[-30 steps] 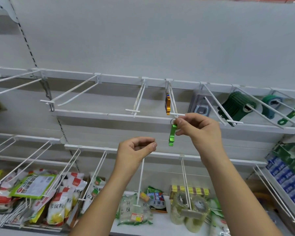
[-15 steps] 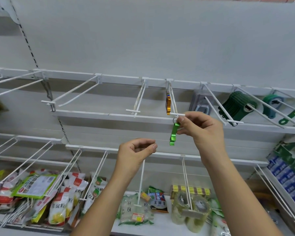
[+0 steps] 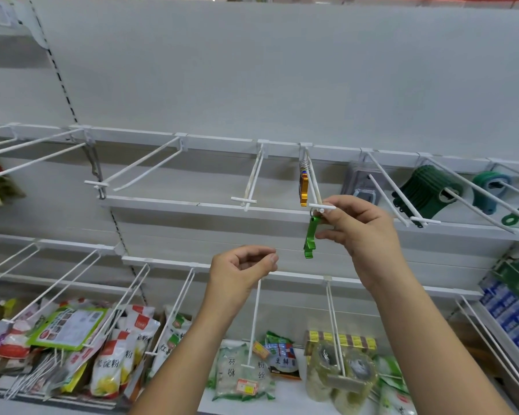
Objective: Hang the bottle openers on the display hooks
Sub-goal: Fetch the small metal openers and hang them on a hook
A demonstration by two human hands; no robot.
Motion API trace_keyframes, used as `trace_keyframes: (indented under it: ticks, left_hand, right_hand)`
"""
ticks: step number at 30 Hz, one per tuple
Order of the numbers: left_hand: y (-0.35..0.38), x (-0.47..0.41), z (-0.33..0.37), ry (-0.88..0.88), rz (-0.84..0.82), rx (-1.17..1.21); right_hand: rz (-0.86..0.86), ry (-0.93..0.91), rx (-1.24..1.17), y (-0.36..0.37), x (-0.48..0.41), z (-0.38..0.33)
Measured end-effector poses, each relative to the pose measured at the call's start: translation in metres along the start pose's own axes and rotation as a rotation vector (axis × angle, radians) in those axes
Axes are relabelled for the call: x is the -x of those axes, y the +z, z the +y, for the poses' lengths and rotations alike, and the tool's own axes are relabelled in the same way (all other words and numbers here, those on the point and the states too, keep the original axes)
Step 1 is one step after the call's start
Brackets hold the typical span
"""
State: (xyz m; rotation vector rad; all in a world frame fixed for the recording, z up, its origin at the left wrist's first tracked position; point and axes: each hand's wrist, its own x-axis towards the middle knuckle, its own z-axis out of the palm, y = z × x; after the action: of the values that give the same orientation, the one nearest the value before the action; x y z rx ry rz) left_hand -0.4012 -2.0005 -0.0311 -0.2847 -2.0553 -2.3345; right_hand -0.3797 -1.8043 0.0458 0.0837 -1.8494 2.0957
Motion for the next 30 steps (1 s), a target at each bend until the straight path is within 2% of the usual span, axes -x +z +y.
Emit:
trace_keyframes:
  ticks: [10,19,30]
  left_hand:
    - [-0.004,-0.004,-0.002,0.012,0.004,0.016]
    - [-0.006,-0.013,-0.007,0.008,0.011,0.008]
    - [-0.015,-0.025,-0.011,0.009,0.006,0.027]
  right_hand:
    - [0.007,0.061,-0.074,-0.004,-0.009,0.008]
    - [0.173,0.014,0.104,0.006,-0.041,0.018]
    - [0.191,0.039,0.163,0.005,-0.103,0.034]
